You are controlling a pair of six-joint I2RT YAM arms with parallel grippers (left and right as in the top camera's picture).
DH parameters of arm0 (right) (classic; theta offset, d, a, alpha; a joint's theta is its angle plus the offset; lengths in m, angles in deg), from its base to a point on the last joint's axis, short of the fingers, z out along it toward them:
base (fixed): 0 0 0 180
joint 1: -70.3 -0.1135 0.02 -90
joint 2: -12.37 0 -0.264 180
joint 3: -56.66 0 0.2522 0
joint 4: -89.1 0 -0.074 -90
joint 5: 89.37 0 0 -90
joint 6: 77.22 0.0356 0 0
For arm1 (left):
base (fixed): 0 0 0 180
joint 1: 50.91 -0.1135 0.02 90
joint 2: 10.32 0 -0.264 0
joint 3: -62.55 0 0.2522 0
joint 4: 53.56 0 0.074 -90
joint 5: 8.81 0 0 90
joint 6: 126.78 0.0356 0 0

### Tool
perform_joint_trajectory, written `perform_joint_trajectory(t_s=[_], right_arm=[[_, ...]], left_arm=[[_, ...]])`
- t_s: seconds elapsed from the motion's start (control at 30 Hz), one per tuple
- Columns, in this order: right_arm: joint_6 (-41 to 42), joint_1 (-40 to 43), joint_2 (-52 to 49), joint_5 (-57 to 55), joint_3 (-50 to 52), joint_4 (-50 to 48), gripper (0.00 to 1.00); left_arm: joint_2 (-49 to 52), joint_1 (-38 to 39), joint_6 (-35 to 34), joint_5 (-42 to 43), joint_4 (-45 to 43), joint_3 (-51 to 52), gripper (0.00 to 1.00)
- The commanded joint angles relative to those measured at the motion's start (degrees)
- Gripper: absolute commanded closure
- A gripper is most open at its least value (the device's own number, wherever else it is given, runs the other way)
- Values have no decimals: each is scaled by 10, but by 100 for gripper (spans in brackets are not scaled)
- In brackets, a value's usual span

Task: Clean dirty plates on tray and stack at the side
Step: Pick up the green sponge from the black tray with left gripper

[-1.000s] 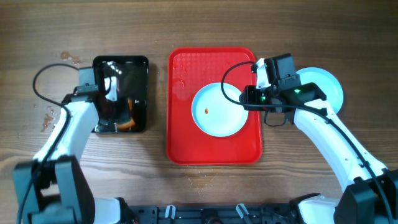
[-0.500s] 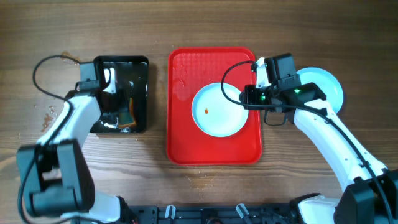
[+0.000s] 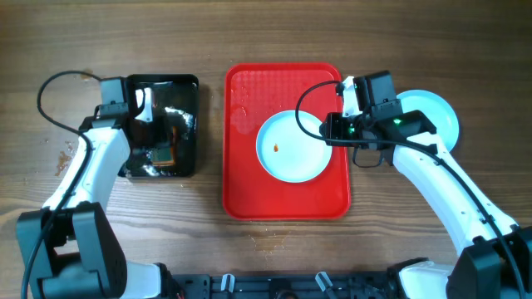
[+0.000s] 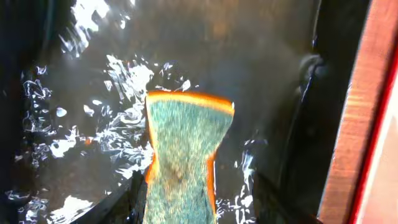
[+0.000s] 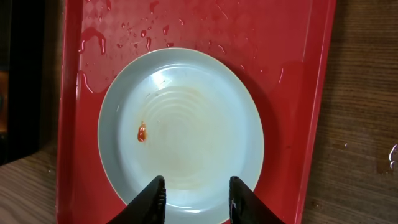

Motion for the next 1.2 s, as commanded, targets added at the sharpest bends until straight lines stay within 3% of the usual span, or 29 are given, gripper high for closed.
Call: perform_joint_trajectory(t_s=[0.0, 0.13, 0.2, 0.23, 0.27, 0.43, 0.47, 0.53, 0.57, 0.63, 0.73, 0.93, 0.97, 1.0, 1.03, 1.17], right_arm=[[3, -2, 5, 9, 3, -1, 66], [3, -2, 5, 9, 3, -1, 66], [3, -2, 5, 9, 3, -2, 66], [3, -2, 5, 9, 3, -2, 66], [3, -2, 5, 9, 3, -2, 66], [3, -2, 5, 9, 3, -4, 66], [3, -2, 5, 9, 3, -4, 66], [3, -2, 5, 9, 3, -4, 66], [3, -2, 5, 9, 3, -4, 66], [3, -2, 5, 9, 3, -6, 66], [3, -2, 5, 9, 3, -6, 66], [3, -2, 5, 9, 3, -6, 65], [3, -2, 5, 9, 3, -6, 66], [3, -2, 5, 9, 3, -6, 66], [3, -2, 5, 9, 3, -7, 65], [3, -2, 5, 9, 3, -6, 65]], left_arm=[[-1, -1, 0, 3, -10, 34, 53], [9, -1, 0, -5, -81, 102, 67], [14, -1, -4, 8, -88, 120, 80], [14, -1, -4, 10, -85, 123, 92], [12, -1, -4, 10, -77, 121, 96], [-37, -1, 3, 9, -17, 49, 93], [-47, -1, 2, 9, -17, 40, 61], [-49, -1, 2, 4, -18, 41, 53], [-47, -1, 2, -2, -19, 41, 53], [-39, -1, 0, -37, -19, 43, 62], [-10, -1, -28, -62, -28, 46, 65], [61, 19, -34, -48, -50, 46, 62], [65, 30, -34, -49, -52, 46, 72], [65, 36, -34, -49, -52, 46, 90], [65, 37, -34, -49, -52, 46, 96], [53, 37, -34, -49, -29, 31, 96]])
